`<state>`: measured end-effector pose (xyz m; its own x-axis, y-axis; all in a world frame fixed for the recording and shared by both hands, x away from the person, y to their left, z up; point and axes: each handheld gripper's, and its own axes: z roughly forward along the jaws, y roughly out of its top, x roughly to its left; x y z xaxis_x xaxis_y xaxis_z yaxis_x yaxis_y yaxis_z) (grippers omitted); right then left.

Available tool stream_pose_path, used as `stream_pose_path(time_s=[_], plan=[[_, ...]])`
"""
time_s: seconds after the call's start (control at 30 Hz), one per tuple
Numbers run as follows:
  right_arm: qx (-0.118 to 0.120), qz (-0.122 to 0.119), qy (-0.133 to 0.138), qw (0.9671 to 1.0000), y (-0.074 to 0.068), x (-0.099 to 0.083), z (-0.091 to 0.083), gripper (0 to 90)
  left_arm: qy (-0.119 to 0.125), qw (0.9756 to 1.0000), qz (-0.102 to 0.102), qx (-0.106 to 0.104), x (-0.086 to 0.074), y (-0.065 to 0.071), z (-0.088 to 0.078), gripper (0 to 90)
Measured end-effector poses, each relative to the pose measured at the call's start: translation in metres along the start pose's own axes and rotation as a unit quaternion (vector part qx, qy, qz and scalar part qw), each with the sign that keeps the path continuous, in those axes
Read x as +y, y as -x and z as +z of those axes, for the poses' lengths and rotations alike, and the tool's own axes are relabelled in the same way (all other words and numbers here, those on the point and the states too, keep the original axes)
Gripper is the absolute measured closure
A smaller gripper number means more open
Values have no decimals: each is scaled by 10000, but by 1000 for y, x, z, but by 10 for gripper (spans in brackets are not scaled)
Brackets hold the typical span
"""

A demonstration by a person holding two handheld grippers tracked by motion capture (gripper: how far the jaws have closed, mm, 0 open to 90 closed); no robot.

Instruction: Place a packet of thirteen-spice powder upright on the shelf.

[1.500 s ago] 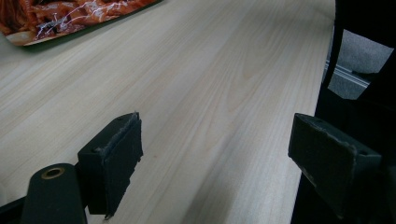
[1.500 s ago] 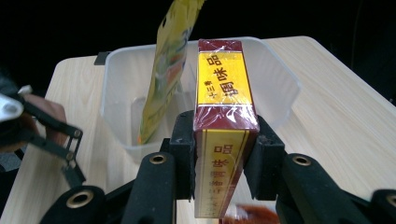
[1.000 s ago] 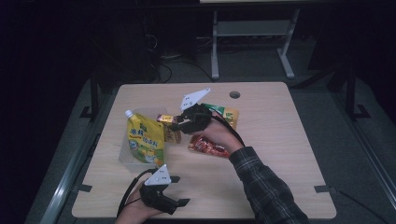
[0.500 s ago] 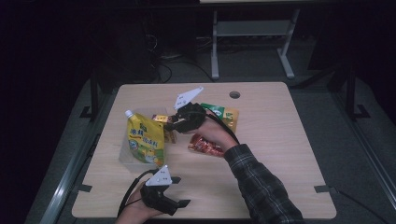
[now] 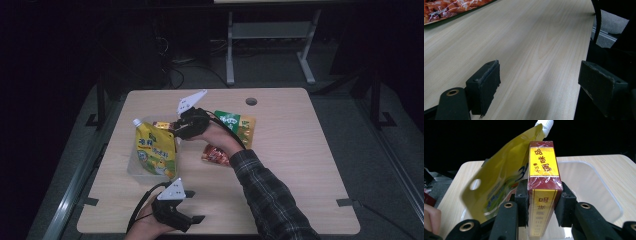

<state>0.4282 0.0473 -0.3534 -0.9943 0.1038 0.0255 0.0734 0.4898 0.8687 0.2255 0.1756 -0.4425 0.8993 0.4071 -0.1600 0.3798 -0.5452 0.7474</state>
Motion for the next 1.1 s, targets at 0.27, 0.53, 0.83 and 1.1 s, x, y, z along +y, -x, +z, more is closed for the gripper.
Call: stream_pose_path(time_s=[0.27,0.53,0.83,1.1], plan=[[148,28,164,9998,7,0,6,675,-5,10000,45,-26,0,0,1,172],[188,-220,66,9996,5,4,8,674,-40,10000,22,-69,1,1,2,172],[280,-436,-51,9986,3,9,9,675,-37,9999,45,-95,1,2,2,172],[330,-401,15,9986,3,10,10,676,-51,9999,53,-108,1,2,3,172]])
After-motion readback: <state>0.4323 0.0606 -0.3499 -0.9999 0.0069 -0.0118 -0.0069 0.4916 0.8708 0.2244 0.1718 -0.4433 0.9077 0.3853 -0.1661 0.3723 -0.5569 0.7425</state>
